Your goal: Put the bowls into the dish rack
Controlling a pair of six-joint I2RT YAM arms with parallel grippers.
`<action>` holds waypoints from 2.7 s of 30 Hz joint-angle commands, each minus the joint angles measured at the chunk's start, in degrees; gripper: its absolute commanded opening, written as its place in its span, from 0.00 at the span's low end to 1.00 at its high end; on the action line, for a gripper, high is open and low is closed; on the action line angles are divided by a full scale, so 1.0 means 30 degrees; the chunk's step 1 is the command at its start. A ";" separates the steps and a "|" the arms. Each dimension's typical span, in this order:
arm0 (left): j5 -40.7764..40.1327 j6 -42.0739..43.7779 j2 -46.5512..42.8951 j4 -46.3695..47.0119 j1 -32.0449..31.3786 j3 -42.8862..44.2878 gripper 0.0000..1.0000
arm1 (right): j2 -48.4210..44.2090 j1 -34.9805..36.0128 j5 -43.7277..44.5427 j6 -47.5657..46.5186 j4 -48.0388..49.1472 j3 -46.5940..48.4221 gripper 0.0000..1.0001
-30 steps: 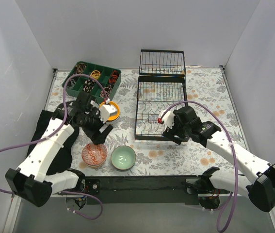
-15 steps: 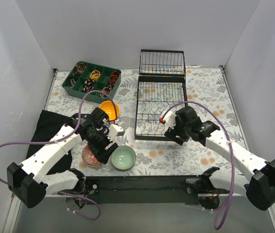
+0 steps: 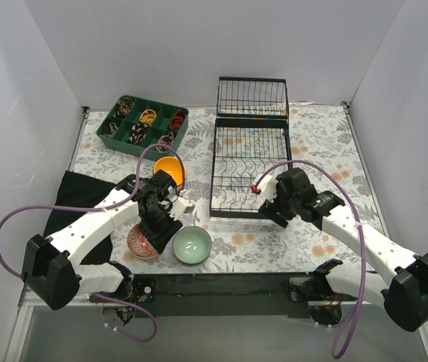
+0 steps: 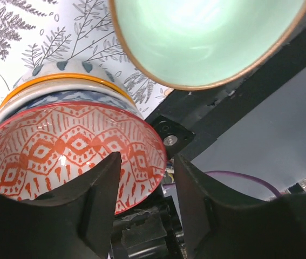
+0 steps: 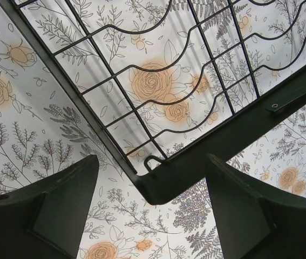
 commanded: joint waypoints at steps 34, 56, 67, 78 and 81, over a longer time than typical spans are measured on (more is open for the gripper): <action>-0.0939 0.0232 0.0620 0.0414 -0.0822 0.0049 0.06 | -0.0804 -0.0128 -0.0121 -0.0236 0.0822 -0.0458 0.86; -0.1086 0.0320 -0.0143 -0.1434 -0.0822 0.7282 0.00 | 0.0103 -0.0216 0.0200 -0.0265 0.0706 0.0391 0.84; 0.1023 0.1198 0.4248 -0.0060 -0.0822 1.3899 0.00 | 0.1099 -0.2585 0.4151 0.2952 0.1407 0.3288 0.98; 0.3716 -0.0234 1.1249 0.7058 -0.0851 1.9412 0.00 | 0.2885 -1.1489 0.2283 0.7847 -0.1546 0.8914 0.99; 0.5501 -0.1403 1.3475 0.8321 -0.0851 2.1666 0.00 | 0.3676 -1.2693 0.2048 0.8346 -0.2046 0.9529 0.98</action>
